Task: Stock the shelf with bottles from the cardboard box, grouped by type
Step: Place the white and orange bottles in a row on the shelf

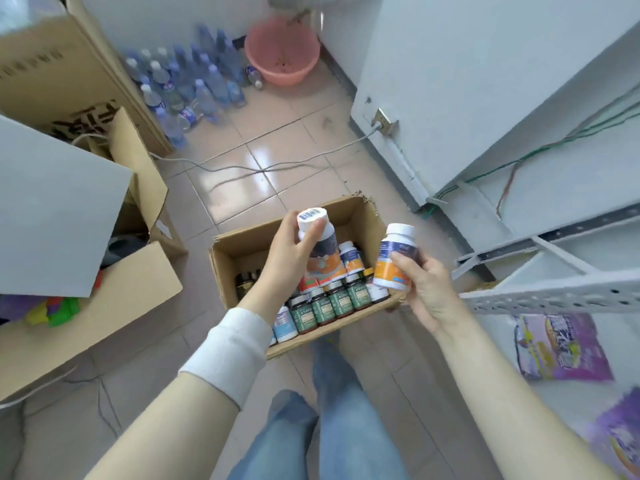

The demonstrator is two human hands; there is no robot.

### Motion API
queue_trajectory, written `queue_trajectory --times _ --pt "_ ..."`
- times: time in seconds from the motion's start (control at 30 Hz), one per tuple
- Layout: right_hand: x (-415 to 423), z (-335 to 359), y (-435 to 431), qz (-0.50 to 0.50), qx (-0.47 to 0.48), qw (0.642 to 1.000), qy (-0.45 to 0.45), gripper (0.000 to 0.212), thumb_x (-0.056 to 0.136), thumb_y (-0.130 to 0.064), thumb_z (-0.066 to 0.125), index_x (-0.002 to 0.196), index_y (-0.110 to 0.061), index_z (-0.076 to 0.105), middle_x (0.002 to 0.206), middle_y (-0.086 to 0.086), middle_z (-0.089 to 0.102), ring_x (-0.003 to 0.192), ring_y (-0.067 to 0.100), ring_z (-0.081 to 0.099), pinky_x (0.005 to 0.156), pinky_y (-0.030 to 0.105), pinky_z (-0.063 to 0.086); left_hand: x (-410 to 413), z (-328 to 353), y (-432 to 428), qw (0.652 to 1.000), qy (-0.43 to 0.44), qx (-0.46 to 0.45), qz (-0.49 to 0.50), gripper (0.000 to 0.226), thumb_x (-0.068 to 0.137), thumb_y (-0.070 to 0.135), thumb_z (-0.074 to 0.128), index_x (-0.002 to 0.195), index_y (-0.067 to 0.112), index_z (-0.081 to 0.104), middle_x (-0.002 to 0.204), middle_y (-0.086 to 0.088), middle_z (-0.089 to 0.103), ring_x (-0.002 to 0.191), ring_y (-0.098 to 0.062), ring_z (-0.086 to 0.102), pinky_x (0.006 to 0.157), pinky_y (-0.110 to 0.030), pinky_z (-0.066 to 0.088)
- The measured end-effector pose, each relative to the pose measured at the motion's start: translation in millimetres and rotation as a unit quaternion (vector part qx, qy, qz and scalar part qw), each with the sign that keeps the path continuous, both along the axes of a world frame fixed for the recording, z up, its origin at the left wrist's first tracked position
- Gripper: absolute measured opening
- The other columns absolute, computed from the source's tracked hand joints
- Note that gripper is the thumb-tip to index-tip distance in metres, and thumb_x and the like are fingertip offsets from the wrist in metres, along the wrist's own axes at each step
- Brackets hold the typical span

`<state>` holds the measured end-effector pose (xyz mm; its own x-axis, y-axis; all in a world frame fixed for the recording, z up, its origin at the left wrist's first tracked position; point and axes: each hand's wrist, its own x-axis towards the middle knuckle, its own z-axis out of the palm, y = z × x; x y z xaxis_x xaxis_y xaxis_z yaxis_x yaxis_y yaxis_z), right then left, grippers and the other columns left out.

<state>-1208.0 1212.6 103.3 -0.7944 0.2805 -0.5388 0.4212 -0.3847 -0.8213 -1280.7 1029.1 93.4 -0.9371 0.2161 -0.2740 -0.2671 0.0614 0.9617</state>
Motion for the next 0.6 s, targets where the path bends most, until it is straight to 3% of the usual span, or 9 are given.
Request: queue_trajectory --times 0.13,0.2,0.3,0.43,0.53,0.6 --pt "58 82 -6 -0.105 -0.077 0.989 0.065 0.011 0.090 -0.005 0.048 0.092 -0.011 0.057 0.064 -0.002 0.068 0.056 0.009 0.064 0.054 0.023 0.055 33 82 23 0.997 0.010 0.063 -0.052 0.013 0.095 0.040 0.046 0.090 0.031 0.054 0.077 0.004 0.061 0.062 -0.009 0.059 0.050 -0.018 0.048" --pt "88 122 -3 -0.110 -0.087 0.986 0.095 0.013 0.085 -0.013 0.052 0.097 -0.011 0.056 0.074 0.003 0.066 0.067 0.014 0.063 0.067 0.034 0.055 49 121 37 0.991 0.016 0.091 -0.093 0.017 0.095 0.040 0.045 0.097 0.026 0.055 0.084 0.003 0.064 0.068 -0.010 0.063 0.052 -0.017 0.051" --pt "134 174 11 -0.116 -0.090 0.978 0.151 0.034 0.073 -0.020 0.059 0.106 -0.010 0.057 0.090 0.008 0.071 0.087 0.021 0.068 0.089 0.052 0.047 75 177 62 0.978 0.050 0.112 -0.169 0.020 0.095 0.038 0.044 0.104 0.022 0.053 0.094 0.006 0.069 0.077 -0.007 0.068 0.067 -0.020 0.055" --pt "196 236 35 -0.130 -0.074 0.963 0.226 0.030 0.077 -0.021 0.058 0.106 -0.013 0.060 0.099 0.008 0.072 0.088 0.021 0.070 0.080 0.044 0.056 116 250 104 0.959 0.096 0.127 -0.235 0.029 0.093 0.041 0.044 0.110 0.018 0.051 0.104 -0.006 0.066 0.094 -0.023 0.066 0.086 -0.037 0.053" --pt "246 275 60 -0.159 -0.031 0.954 0.253 0.033 0.077 -0.021 0.058 0.108 -0.012 0.059 0.102 0.007 0.071 0.090 0.023 0.069 0.079 0.042 0.057 156 294 143 0.936 0.120 0.171 -0.283 0.019 0.091 0.042 0.047 0.099 0.025 0.052 0.095 -0.001 0.067 0.085 -0.015 0.068 0.075 -0.027 0.056" --pt "283 296 78 -0.170 0.001 0.948 0.270 0.031 0.078 -0.022 0.057 0.107 -0.011 0.061 0.103 0.007 0.071 0.092 0.023 0.069 0.077 0.041 0.057 187 319 171 0.920 0.138 0.182 -0.319 0.026 0.085 0.047 0.056 0.099 0.024 0.054 0.097 -0.003 0.067 0.089 -0.017 0.067 0.077 -0.029 0.055"
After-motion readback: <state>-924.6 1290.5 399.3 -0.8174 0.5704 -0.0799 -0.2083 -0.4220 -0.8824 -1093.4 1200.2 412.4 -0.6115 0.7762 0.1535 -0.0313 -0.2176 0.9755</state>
